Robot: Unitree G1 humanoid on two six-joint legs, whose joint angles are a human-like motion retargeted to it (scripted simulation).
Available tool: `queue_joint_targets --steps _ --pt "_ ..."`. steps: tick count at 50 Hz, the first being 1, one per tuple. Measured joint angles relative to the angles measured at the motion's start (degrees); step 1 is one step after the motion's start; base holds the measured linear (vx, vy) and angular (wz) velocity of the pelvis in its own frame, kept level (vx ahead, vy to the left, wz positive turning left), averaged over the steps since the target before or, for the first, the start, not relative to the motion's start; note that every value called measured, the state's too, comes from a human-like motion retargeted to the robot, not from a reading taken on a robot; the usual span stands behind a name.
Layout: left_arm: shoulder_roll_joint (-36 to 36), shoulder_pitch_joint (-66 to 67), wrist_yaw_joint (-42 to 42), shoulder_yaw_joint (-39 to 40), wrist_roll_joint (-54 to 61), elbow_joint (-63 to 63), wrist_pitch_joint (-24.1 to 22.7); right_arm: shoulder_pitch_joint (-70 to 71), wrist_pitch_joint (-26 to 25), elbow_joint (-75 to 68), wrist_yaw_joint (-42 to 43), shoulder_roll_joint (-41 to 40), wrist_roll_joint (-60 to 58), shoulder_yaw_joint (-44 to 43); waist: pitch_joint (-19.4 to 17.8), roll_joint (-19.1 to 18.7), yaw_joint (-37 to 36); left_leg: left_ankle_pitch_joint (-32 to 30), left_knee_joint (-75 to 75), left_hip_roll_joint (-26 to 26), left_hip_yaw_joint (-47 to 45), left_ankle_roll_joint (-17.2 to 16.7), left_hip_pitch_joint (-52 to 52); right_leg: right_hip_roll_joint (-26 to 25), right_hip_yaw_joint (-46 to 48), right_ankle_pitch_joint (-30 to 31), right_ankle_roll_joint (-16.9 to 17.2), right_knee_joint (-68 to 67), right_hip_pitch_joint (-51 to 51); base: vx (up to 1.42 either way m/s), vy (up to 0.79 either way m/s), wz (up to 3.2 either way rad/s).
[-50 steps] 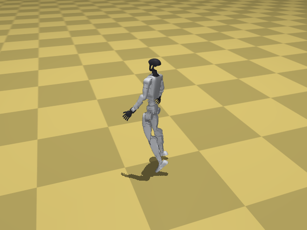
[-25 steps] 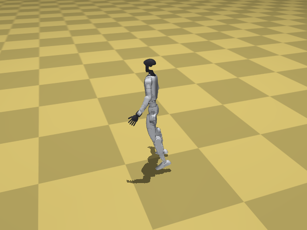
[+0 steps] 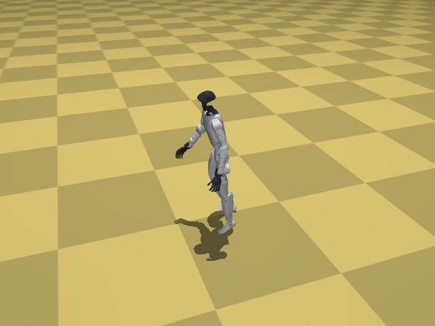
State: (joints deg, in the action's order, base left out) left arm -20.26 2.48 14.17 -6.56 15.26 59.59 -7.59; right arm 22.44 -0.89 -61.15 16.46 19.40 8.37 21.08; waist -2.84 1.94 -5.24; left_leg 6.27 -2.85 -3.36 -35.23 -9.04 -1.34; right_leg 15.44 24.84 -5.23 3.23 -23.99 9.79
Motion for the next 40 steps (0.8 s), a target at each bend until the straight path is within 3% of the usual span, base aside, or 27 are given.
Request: queue_joint_targets --steps 8,15,29,40 --pt "-0.42 0.54 -0.48 1.47 0.37 0.56 -0.39 3.55 0.8 8.31 -6.27 -3.41 -9.05 5.83 -0.46 1.17 -0.01 -0.46 -1.21 1.8 5.65 -0.59 0.66 -5.94 -14.06 -4.55 2.87 6.93 0.86 0.02 0.1 0.69" --pt "-0.4 -0.33 -0.95 3.44 1.75 -4.57 -2.48 2.94 0.5 7.55 -8.77 -5.72 -10.63 7.41 0.18 4.4 -3.59 0.7 -0.36 5.0 9.8 0.06 1.77 -6.27 -21.71 -1.84 6.65 15.65 -2.39 0.05 0.02 0.58" --pt "3.56 -0.13 -0.61 4.17 1.47 -6.62 -4.54 -5.62 0.99 0.13 -10.06 -4.51 -11.46 5.75 2.98 4.78 -8.14 -0.51 -1.03 5.4 16.25 -0.76 0.21 -5.08 -13.82 -1.52 9.42 17.07 -4.64 -0.02 -0.05 0.42" --pt "4.25 -0.23 -0.87 0.61 1.3 -6.26 -6.29 -12.95 0.99 -7.65 -8.79 1.0 -9.95 2.56 -1.0 2.23 -9.6 -4.78 -2.15 6.54 26.95 1.41 -6.42 -4.46 -2.57 -0.52 9.87 20.08 -4.37 -0.15 -0.05 0.87"
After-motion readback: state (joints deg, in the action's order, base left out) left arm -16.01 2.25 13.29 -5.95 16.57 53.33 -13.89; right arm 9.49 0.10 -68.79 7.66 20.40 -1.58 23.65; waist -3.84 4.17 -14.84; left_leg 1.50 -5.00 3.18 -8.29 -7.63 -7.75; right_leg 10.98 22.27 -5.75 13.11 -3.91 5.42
